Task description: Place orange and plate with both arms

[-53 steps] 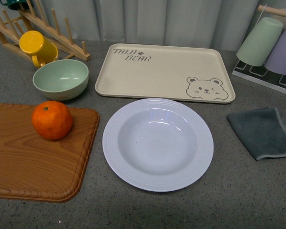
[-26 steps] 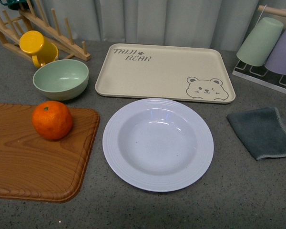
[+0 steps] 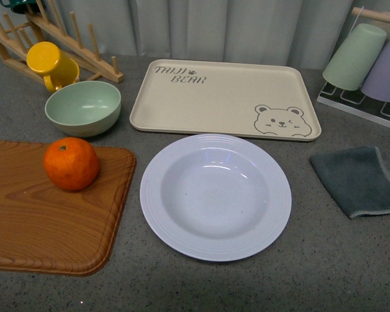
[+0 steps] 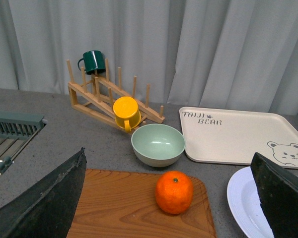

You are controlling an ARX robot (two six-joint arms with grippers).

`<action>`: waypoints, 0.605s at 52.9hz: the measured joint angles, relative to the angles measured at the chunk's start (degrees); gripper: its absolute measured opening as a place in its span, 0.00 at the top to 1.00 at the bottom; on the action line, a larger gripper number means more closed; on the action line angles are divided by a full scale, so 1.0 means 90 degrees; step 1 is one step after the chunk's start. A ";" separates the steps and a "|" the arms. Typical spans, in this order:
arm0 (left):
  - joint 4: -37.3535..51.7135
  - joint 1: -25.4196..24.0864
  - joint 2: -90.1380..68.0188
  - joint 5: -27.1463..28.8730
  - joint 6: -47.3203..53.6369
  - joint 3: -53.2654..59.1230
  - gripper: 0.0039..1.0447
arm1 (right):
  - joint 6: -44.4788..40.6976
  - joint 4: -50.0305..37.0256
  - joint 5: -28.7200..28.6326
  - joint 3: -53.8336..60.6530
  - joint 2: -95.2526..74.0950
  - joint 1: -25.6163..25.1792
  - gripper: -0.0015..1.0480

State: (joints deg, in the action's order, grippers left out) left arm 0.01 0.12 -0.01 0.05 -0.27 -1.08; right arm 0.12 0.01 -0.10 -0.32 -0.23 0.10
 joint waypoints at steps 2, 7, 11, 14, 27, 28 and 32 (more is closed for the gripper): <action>0.0000 0.0000 0.0000 0.0002 0.0000 0.0000 0.06 | 0.0000 0.0000 0.0000 0.0000 0.0000 0.0000 0.09; 0.0000 0.0000 0.0000 0.0002 0.0000 0.0000 0.06 | 0.0000 0.0000 0.0000 0.0000 0.0000 0.0000 0.09; -0.0002 0.0000 0.0000 0.0002 0.0000 0.0000 0.06 | 0.0000 0.0000 0.0000 0.0000 0.0000 0.0000 0.09; 0.0000 0.0000 0.0000 0.0002 0.0000 0.0000 0.06 | 0.0000 0.0000 0.0000 0.0000 0.0000 0.0000 0.09; 0.0000 0.0000 0.0000 0.0002 0.0000 0.0000 0.06 | 0.0000 0.0000 0.0000 0.0000 0.0000 0.0000 0.09; 0.0000 0.0000 0.0000 0.0002 0.0000 -0.0002 0.06 | 0.0000 0.0000 0.0000 0.0000 0.0000 0.0000 0.09; 0.0000 0.0000 0.0000 0.0002 0.0000 -0.0002 0.06 | 0.0000 0.0000 0.0000 0.0000 0.0000 0.0000 0.09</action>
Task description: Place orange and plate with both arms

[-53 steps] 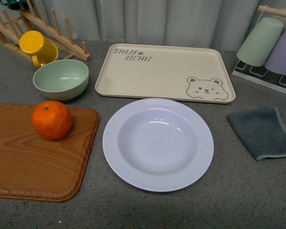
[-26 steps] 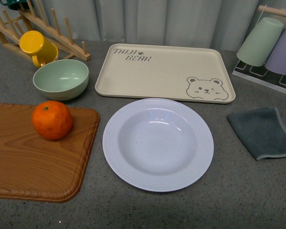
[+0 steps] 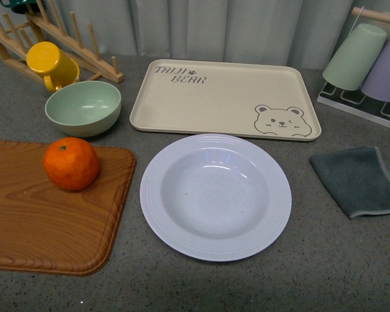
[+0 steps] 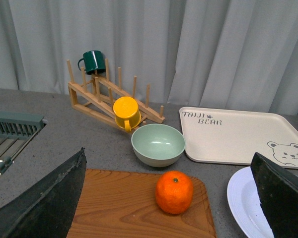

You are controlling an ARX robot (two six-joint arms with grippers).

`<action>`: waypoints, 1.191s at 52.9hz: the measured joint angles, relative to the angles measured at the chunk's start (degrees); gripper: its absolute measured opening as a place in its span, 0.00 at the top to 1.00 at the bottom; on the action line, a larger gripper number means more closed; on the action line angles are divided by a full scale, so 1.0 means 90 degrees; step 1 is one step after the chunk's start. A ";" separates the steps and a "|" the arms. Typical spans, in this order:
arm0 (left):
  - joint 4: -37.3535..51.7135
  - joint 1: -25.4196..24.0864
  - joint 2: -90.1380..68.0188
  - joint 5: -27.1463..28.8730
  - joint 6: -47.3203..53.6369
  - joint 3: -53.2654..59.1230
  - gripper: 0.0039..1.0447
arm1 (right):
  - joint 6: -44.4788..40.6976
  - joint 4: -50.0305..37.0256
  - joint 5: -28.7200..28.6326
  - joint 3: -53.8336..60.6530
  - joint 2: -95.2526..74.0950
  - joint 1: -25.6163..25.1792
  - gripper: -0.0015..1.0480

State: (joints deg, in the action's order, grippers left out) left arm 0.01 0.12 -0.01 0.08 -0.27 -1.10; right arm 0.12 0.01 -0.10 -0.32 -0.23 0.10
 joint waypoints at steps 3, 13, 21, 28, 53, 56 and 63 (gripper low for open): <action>-0.0002 0.0000 0.0000 0.0000 0.0000 0.0002 0.06 | 0.0000 0.0000 0.0000 0.0000 0.0000 0.0000 0.09; 0.0534 0.0306 -0.2283 0.2004 -0.0950 -0.0274 0.06 | -0.0002 0.0000 0.0000 0.0000 0.0000 -0.0005 0.09; 0.2970 0.0216 -0.5739 0.1081 -0.1319 -0.1056 0.06 | 0.0000 0.0000 -0.0002 0.0000 0.0000 -0.0005 0.09; 0.3869 0.0539 -0.8264 0.0908 -0.1401 -0.1746 0.06 | 0.0000 0.0000 -0.0002 0.0000 0.0000 -0.0005 0.09; 0.3973 0.0510 -1.1516 0.0265 -0.1294 -0.3633 0.06 | 0.0000 0.0000 -0.0002 0.0000 0.0000 -0.0007 0.09; 0.3920 0.0478 -1.1645 0.0189 -0.1236 -0.3738 0.06 | -0.0002 0.0000 -0.0002 0.0000 0.0000 -0.0005 0.09; 0.3733 0.0435 -1.1934 -0.0041 -0.1139 -0.3968 0.06 | 0.0000 0.0000 -0.0002 0.0000 0.0000 -0.0005 0.09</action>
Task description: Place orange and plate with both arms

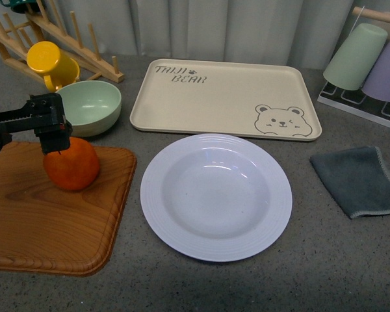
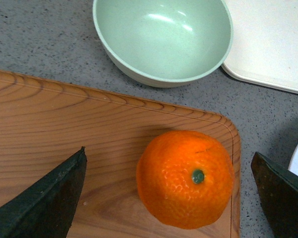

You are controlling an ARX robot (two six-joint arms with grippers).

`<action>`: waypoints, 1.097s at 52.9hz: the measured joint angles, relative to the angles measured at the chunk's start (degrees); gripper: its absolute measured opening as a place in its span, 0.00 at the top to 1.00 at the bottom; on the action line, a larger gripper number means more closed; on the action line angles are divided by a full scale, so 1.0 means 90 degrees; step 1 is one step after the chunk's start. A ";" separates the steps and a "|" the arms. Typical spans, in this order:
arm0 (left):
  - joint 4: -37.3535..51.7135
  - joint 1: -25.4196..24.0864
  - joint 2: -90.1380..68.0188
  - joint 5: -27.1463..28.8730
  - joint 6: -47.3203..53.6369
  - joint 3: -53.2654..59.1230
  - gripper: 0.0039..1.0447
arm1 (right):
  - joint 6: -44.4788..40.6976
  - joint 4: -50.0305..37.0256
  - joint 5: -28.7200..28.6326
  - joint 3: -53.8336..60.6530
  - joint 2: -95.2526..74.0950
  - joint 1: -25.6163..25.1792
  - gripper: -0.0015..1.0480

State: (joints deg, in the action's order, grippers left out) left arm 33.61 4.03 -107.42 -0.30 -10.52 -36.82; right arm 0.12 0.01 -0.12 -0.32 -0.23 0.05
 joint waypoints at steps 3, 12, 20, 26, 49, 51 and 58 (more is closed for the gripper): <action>-0.0078 -0.0012 -0.0092 -0.0107 -0.0007 -0.0083 0.06 | 0.0000 0.0000 0.0000 0.0000 0.0000 -0.0002 0.09; -0.0245 -0.0017 -0.0209 -0.0342 -0.0027 -0.0221 0.06 | -0.0002 0.0000 0.0000 0.0000 0.0000 0.0000 0.09; -0.0454 -0.0012 -0.0374 -0.0313 -0.0017 -0.0328 0.06 | -0.0002 0.0000 0.0000 0.0000 0.0000 0.0000 0.09; -0.0544 -0.0005 -0.0493 -0.0381 -0.0007 -0.0335 0.06 | 0.0000 0.0000 0.0002 0.0000 0.0000 -0.0002 0.09; -0.0833 0.0041 -0.0685 -0.0597 -0.0063 -0.0539 0.33 | -0.0002 0.0000 0.0000 0.0000 0.0000 0.0000 0.09; -0.0833 0.0041 -0.0687 -0.0612 -0.0073 -0.0544 0.38 | 0.0000 0.0000 0.0000 0.0000 0.0000 -0.0002 0.09; -0.0806 0.0068 -0.0627 -0.0551 -0.0087 -0.0532 0.41 | 0.0000 0.0000 0.0002 0.0000 0.0000 0.0000 0.09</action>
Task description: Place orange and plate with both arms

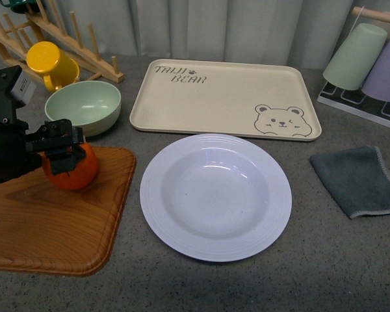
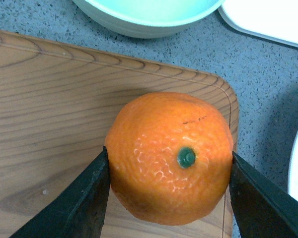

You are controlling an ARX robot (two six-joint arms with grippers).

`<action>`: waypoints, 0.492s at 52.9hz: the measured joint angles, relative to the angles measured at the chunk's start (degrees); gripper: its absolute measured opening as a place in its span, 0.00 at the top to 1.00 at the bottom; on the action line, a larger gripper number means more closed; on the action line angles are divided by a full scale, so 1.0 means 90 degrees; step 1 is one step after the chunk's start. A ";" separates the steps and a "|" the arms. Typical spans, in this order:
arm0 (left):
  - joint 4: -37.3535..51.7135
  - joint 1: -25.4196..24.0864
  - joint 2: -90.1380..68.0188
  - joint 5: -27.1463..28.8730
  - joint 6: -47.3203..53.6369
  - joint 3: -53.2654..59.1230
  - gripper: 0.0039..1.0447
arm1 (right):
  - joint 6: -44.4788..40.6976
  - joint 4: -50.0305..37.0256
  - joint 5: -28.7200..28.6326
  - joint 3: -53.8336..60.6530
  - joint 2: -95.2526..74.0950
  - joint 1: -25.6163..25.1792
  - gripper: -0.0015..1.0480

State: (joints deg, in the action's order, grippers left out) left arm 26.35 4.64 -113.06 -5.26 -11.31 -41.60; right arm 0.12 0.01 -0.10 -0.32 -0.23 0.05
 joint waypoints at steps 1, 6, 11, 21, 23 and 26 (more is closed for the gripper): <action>0.0007 0.0024 0.0036 -0.0012 -0.0036 0.0017 0.42 | 0.0000 0.0000 -0.0002 0.0000 0.0000 0.0000 0.09; -0.0027 0.0262 0.0459 -0.0100 -0.0318 0.0061 0.43 | 0.0000 0.0000 -0.0002 0.0000 0.0000 -0.0002 0.09; -0.0024 0.0542 0.0716 -0.0104 -0.0571 -0.0019 0.43 | -0.0002 0.0000 -0.0002 0.0000 0.0000 -0.0002 0.09; 0.0117 0.1421 0.0707 -0.0165 -0.0906 -0.0304 0.43 | -0.0002 0.0000 -0.0002 0.0000 0.0000 -0.0002 0.09; 0.0119 0.1588 0.0656 -0.0136 -0.0954 -0.0338 0.43 | 0.0000 0.0000 0.0000 0.0000 0.0000 -0.0002 0.09; 0.0160 0.1974 0.0474 -0.0095 -0.1088 -0.0425 0.43 | 0.0000 0.0000 -0.0002 0.0000 0.0000 0.0000 0.09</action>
State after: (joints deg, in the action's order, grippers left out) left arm 27.79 22.41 -108.79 -6.11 -21.10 -45.43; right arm 0.12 0.01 -0.12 -0.32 -0.23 0.05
